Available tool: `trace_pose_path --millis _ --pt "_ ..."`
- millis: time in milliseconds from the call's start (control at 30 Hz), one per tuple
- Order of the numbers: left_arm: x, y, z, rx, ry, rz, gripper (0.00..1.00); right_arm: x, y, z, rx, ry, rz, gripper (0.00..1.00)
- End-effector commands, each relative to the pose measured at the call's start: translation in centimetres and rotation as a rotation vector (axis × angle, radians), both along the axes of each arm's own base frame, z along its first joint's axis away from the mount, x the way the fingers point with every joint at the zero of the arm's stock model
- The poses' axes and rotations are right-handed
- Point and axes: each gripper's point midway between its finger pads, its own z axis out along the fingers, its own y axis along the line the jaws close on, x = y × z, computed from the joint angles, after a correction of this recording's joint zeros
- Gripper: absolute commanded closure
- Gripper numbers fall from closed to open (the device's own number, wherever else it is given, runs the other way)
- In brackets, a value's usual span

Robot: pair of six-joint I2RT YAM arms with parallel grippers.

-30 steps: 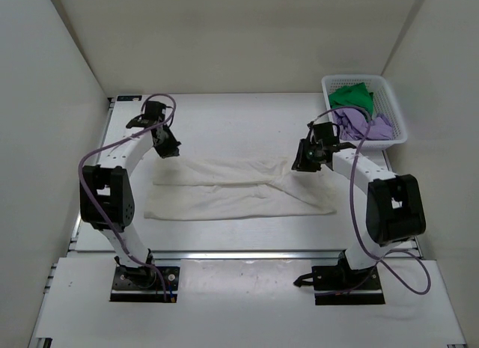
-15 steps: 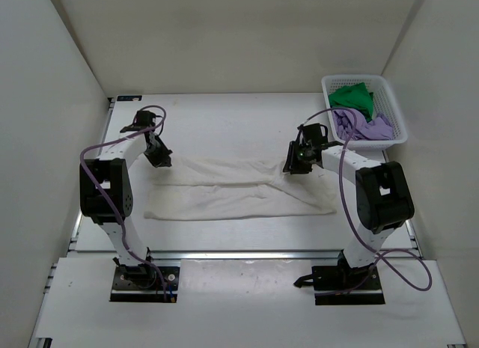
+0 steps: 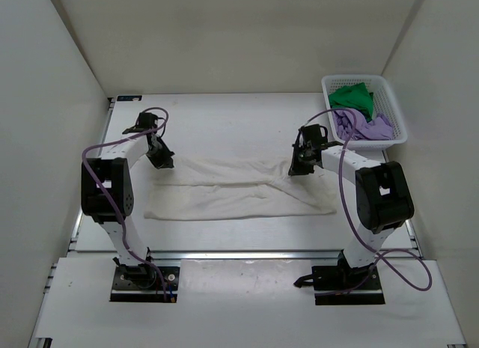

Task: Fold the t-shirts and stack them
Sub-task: Fold the other side of the tshirt into a rectangle

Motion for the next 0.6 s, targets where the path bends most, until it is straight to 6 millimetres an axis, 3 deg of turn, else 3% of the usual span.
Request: trace_pose_path --millis 0,133,267,567 --pt "0.2 -0.6 0.4 -0.018 -0.029 -0.011 1.00 0.4 0.0 0.7 -0.004 -0.015 0.001 1.00" --pt "0.3 -0.1 0.7 -0.014 -0.037 -0.001 1.00 -0.2 0.7 2.9 0.018 -0.038 0.019 1.00" --pt "0.2 0.0 0.7 -0.021 -0.038 -0.006 1.00 -2.5 1.8 4.2 0.028 -0.010 0.042 1.00" --pt "0.5 -0.3 1.2 -0.026 -0.053 -0.011 1.00 -9.2 2.3 4.3 0.038 0.092 0.042 1.00"
